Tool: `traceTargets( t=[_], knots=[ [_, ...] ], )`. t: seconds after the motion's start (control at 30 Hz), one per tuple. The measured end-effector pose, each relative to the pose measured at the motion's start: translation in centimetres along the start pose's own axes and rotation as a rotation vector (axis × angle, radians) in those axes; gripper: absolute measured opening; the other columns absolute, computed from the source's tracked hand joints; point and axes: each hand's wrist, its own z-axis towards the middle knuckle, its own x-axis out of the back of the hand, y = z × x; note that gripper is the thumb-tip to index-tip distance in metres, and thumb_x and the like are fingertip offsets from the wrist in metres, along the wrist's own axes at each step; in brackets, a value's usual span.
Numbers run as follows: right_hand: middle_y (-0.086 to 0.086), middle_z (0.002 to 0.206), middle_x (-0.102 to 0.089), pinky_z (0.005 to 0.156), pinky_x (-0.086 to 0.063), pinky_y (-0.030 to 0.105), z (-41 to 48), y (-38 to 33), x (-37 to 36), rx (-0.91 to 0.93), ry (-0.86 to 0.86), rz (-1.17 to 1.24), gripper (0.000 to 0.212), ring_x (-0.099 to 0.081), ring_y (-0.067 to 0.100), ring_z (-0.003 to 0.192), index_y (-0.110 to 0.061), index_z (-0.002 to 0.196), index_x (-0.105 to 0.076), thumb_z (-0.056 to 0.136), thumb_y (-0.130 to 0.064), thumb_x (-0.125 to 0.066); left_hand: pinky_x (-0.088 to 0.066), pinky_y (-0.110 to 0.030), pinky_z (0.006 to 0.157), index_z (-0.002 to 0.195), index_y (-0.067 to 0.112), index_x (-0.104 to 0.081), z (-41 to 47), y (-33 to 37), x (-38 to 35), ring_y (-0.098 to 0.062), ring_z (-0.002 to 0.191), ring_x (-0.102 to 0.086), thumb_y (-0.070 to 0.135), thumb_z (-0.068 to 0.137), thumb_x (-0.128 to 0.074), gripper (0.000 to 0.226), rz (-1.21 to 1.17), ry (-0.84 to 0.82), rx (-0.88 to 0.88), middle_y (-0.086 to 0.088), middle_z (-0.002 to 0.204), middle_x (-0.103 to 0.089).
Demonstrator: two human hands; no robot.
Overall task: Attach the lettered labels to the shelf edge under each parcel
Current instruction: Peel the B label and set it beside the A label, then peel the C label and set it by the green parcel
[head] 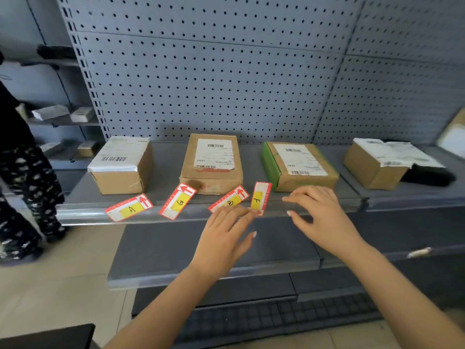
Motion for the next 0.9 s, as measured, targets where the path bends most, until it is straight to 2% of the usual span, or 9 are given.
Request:
traceTargets(
  t=[0.33,0.67,0.77,0.9],
  knots=[
    [-0.008,0.103,-0.056,0.094,-0.026,0.024,-5.6,5.3,4.3,-0.046,0.081,-0.022,0.031,-0.05,0.012,0.101,-0.022,0.112,-0.065,0.082,-0.016,-0.072,-0.038,-0.033,0.106,0.122,0.012,-0.063,6.0,7.5,-4.6,-0.017,0.113,-0.055,0.027,0.09,-0.066,0.035,-0.092,0.046,-0.071,-0.002,0.119,-0.063],
    [-0.008,0.11,-0.054,0.097,-0.029,0.025,-18.1,17.8,13.1,-0.225,0.067,-0.115,0.039,-0.05,0.011,0.104,-0.023,0.12,-0.06,0.083,-0.022,-0.07,-0.043,-0.034,0.1,0.123,0.012,-0.063,12.3,24.1,-15.6,-0.017,0.114,-0.056,0.027,0.09,-0.065,0.036,-0.245,0.03,-0.067,-0.001,0.122,-0.061],
    [-0.008,0.114,-0.053,0.098,-0.032,0.028,-21.9,21.5,15.8,-0.294,0.061,-0.129,0.044,-0.049,0.011,0.106,-0.023,0.123,-0.059,0.081,-0.022,-0.072,-0.041,-0.03,0.101,0.125,0.012,-0.062,13.4,29.3,-19.1,-0.016,0.116,-0.056,0.027,0.09,-0.066,0.038,-0.304,-0.004,-0.058,0.0,0.125,-0.06],
    [-0.007,0.119,-0.051,0.1,-0.03,0.029,-26.2,25.8,18.7,-0.384,0.052,-0.154,0.047,-0.052,0.016,0.11,-0.024,0.125,-0.057,0.08,-0.023,-0.072,-0.04,-0.031,0.104,0.125,0.014,-0.061,15.0,35.0,-22.8,-0.014,0.118,-0.054,0.027,0.089,-0.067,0.039,-0.371,-0.048,-0.041,0.001,0.126,-0.06]
  ],
)
